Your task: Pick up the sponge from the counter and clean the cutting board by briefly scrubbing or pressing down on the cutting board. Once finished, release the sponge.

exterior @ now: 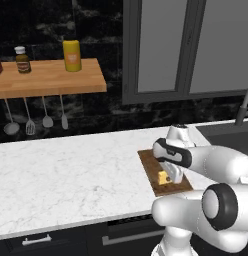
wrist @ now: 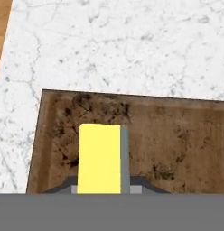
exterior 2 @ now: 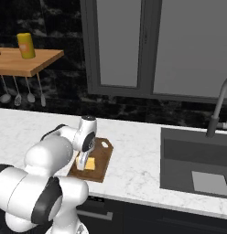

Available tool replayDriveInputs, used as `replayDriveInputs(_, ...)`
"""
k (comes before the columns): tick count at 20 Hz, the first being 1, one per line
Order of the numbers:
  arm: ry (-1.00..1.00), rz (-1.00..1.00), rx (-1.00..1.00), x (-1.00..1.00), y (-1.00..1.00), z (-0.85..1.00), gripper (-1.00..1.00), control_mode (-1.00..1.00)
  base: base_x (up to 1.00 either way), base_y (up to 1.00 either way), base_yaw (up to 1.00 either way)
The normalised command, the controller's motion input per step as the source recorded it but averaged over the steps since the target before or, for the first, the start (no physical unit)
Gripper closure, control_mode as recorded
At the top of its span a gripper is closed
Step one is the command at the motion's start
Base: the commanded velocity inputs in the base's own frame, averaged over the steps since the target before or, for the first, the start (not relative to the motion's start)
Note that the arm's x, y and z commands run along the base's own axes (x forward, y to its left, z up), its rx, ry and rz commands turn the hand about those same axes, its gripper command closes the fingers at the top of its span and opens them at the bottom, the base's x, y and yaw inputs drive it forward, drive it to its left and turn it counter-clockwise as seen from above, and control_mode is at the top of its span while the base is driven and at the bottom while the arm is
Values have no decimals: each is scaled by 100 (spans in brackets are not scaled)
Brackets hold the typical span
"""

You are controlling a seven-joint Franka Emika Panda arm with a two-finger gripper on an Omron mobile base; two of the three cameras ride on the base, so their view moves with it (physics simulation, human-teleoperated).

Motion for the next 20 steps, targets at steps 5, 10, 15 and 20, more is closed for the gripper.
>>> replayDriveInputs(5, 0, 2, 0, 47, 20, -8, 100, -100, 0, 0, 0)
replayDriveInputs(10, 0, 2, 0, 53, 3, -7, 100, -100, 0, 0, 0)
replayDriveInputs(15, -1, 2, 0, 28, 0, -4, 100, -100, 0, 0, 0)
replayDriveInputs(20, -7, 5, 0, -23, -4, 9, 100, -100, 0, 0, 0)
